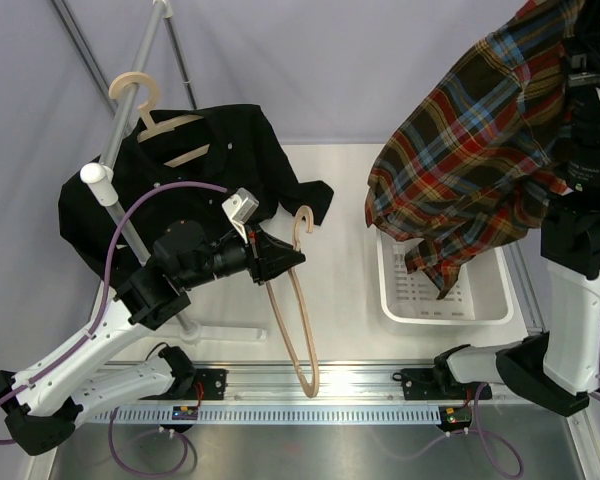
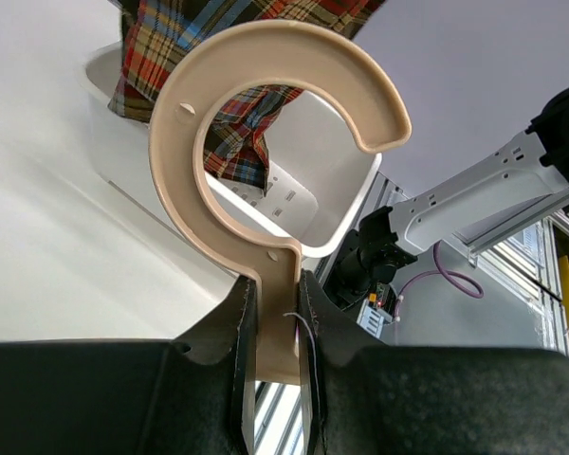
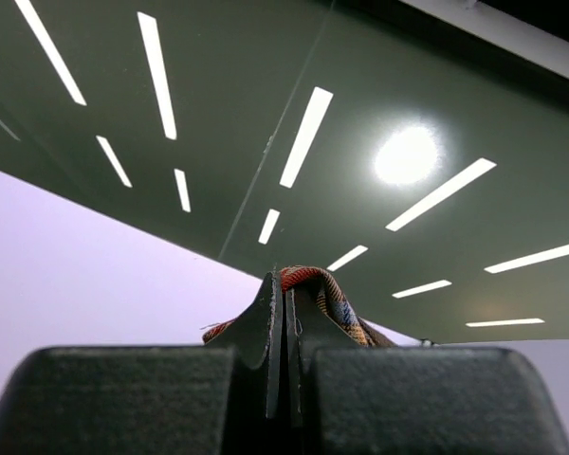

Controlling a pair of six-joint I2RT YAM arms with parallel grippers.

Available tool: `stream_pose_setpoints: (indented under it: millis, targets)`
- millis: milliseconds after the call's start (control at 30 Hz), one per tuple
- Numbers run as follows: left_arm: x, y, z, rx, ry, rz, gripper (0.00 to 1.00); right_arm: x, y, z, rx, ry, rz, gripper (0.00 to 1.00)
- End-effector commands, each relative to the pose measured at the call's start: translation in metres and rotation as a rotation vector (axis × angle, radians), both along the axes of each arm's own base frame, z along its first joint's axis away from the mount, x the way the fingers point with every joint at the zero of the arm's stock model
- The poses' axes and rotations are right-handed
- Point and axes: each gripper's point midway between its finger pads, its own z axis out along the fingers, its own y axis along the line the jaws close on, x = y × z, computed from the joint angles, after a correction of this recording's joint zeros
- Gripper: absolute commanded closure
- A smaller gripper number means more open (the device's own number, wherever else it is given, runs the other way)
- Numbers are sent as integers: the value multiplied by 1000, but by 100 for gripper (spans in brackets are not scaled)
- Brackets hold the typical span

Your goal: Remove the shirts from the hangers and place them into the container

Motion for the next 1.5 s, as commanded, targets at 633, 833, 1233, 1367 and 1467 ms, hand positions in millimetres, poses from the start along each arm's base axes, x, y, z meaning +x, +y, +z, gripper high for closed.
stream_pose_setpoints:
  millis: [633,833,1233,1367,1467]
  targets:
    - [-7,1,25,-79,-37,-20,100,14,-37,-54,58,87,-225,100]
    - [-7,0,24,-71,-34,-17,100,28,-49,-53,96,95,-253,100]
    - [-8,3,23,-64,-33,-14,100,12,-58,-44,78,46,-310,100]
    - [-9,4,23,-67,-30,-14,100,15,-66,-59,80,76,-371,100]
    - [-10,3,23,-73,-27,-23,100,18,-69,-71,69,94,-409,100]
